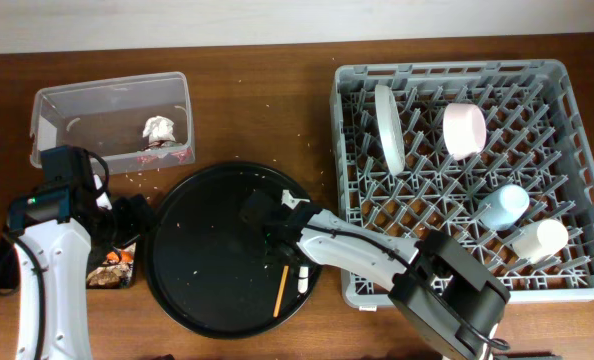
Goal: Sort waste into correct bins and load items into the dishwasher rack
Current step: 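Grasp the wooden chopstick on the round tray with the right gripper, then insert the chopstick upright into the rack's left side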
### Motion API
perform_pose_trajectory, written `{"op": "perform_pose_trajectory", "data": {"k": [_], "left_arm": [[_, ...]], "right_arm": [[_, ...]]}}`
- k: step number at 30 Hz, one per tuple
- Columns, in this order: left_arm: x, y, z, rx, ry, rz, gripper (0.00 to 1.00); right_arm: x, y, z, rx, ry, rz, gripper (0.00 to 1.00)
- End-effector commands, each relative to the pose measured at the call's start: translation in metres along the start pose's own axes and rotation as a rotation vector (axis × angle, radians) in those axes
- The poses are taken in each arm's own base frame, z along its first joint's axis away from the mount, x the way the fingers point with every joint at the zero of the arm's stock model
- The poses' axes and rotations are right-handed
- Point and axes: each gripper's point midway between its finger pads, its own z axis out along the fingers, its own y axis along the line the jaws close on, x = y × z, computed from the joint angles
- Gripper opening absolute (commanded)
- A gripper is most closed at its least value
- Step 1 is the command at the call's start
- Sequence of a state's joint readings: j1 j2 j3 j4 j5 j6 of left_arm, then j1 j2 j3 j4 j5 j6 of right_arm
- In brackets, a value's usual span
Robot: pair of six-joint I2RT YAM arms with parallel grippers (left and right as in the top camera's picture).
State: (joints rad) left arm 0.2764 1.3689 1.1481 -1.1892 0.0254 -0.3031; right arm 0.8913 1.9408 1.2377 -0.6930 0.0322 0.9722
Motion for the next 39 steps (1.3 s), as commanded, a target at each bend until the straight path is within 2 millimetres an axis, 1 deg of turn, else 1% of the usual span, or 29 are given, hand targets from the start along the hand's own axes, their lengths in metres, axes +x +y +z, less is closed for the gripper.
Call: {"op": "perform_pose_trajectory", "data": {"k": [1,2,4,6,7,9,11,14,16,17,18,19,20,21,22,23,24,26,27,28,30,32,34,35,37,39], "left_arm": [[0.001,0.002,-0.001,-0.003,-0.002,0.001,0.96],[0.001,0.002,-0.001,-0.003,-0.002,0.001,0.96],[0.001,0.002,-0.001,-0.003,-0.003,0.001,0.96],[0.000,0.002,-0.001,-0.003,-0.003,0.001,0.96],[0.001,0.002,-0.001,-0.003,-0.003,0.001,0.96],[0.001,0.002,-0.001,-0.003,-0.003,0.001,0.96],[0.001,0.002,-0.001,-0.003,-0.003,0.001,0.96],[0.001,0.002,-0.001,-0.003,-0.002,0.001,0.96],[0.001,0.002,-0.001,-0.003,-0.003,0.001,0.96],[0.001,0.002,-0.001,-0.003,-0.003,0.001,0.96],[0.001,0.002,-0.001,-0.003,-0.002,0.001,0.96],[0.001,0.002,-0.001,-0.003,-0.002,0.001,0.96],[0.001,0.002,-0.001,-0.003,-0.003,0.001,0.96],[0.001,0.002,-0.001,-0.003,-0.002,0.001,0.96],[0.001,0.002,-0.001,-0.003,-0.002,0.001,0.96],[0.001,0.002,-0.001,-0.003,-0.002,0.001,0.96],[0.001,0.002,-0.001,-0.003,-0.002,0.001,0.96],[0.001,0.002,-0.001,-0.003,-0.003,0.001,0.96],[0.001,0.002,-0.001,-0.003,-0.003,0.001,0.96],[0.001,0.002,-0.001,-0.003,-0.003,0.001,0.97],[0.000,0.002,-0.001,-0.003,-0.003,0.001,0.96],[0.001,0.002,-0.001,-0.003,-0.003,0.001,0.96],[0.001,0.002,-0.001,-0.003,-0.003,0.001,0.96],[0.001,0.002,-0.001,-0.003,-0.003,0.001,0.96],[0.001,0.002,-0.001,-0.003,-0.003,0.001,0.96],[0.001,0.002,-0.001,-0.003,-0.003,0.001,0.96]], "right_arm": [[-0.003,-0.015,0.011,0.080,-0.038,0.000,0.55],[-0.001,-0.016,0.012,0.086,-0.030,-0.005,0.51],[0.002,-0.019,0.012,0.099,-0.020,-0.011,0.40],[0.004,-0.024,0.011,0.118,-0.008,-0.011,0.25],[0.005,-0.025,0.011,0.124,-0.004,-0.012,0.21],[0.008,-0.026,0.011,0.123,0.009,-0.012,0.15],[0.011,-0.024,0.011,0.113,0.025,-0.011,0.12],[0.016,-0.018,0.011,0.081,0.060,-0.008,0.08],[0.016,-0.012,0.004,0.051,0.069,-0.004,0.08],[0.012,-0.008,-0.003,0.033,0.057,-0.009,0.08],[0.003,0.001,-0.018,-0.006,0.029,-0.049,0.08],[-0.003,0.006,-0.028,-0.026,0.014,-0.072,0.07],[-0.014,0.013,-0.051,-0.058,-0.015,-0.100,0.07],[-0.023,0.015,-0.070,-0.075,-0.038,-0.129,0.07],[-0.031,0.015,-0.085,-0.089,-0.057,-0.143,0.07],[-0.042,0.011,-0.107,-0.100,-0.082,-0.168,0.07],[-0.052,0.002,-0.125,-0.101,-0.104,-0.186,0.07],[-0.068,-0.022,-0.147,-0.088,-0.123,-0.174,0.07],[-0.080,-0.046,-0.158,-0.069,-0.132,-0.155,0.07],[-0.090,-0.078,-0.161,-0.026,-0.113,-0.139,0.07],[-0.093,-0.115,-0.152,0.036,-0.050,-0.107,0.07],[-0.087,-0.138,-0.132,0.072,0.012,-0.063,0.07],[-0.076,-0.143,-0.107,0.089,0.051,-0.067,0.06],[-0.071,-0.143,-0.099,0.087,0.057,-0.075,0.05],[-0.068,-0.142,-0.091,0.077,0.062,-0.075,0.05],[-0.069,-0.142,-0.089,0.075,0.057,-0.075,0.05]]}}
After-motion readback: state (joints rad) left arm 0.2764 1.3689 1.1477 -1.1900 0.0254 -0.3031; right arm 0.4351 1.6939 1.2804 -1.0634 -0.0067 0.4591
